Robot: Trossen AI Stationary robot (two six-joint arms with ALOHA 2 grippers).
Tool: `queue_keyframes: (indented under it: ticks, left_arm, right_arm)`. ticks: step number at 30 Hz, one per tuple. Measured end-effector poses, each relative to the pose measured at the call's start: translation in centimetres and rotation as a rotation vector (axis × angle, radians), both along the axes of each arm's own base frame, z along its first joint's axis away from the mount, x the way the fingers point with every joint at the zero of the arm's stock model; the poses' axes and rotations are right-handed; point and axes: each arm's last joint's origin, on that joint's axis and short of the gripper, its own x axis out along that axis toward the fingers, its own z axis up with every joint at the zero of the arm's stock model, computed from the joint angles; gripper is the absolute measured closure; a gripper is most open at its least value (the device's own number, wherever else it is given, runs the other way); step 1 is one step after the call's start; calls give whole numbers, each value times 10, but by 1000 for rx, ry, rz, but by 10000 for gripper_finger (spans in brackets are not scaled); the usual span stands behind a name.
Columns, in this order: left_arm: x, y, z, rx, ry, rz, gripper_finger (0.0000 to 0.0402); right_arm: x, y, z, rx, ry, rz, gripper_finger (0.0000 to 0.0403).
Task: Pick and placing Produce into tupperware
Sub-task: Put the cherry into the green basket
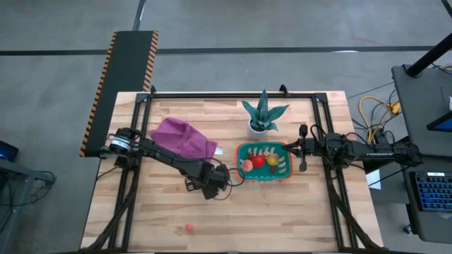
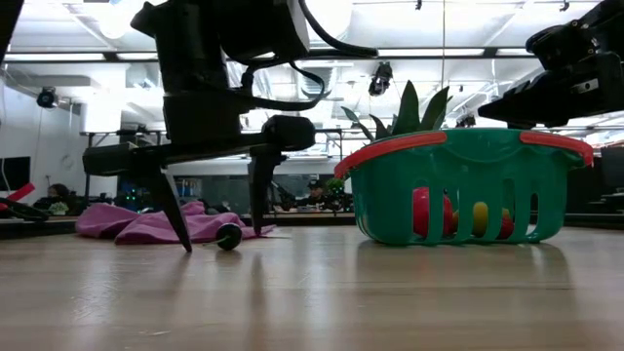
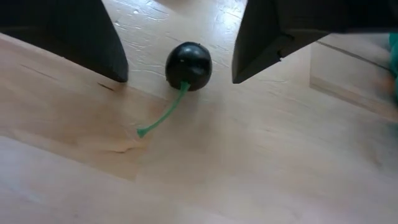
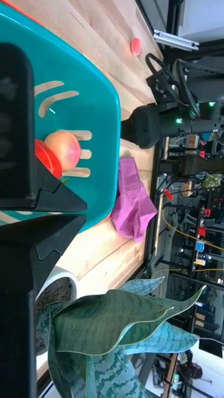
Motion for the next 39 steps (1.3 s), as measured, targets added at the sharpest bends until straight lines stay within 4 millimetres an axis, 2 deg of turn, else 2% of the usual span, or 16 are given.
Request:
queue_keyframes:
  ticks: [7,14,39]
  left_arm:
    - [0,1,-1,-5,9,3,180]
    - [1,5,-1,-14,7,13,207]
    - [5,10,-1,-42,-15,25,211]
  right_arm:
    - [0,0,0,0,0,0,394]
    - [0,0,0,-1,0,0,394]
    - [0,0,0,-3,0,0,394]
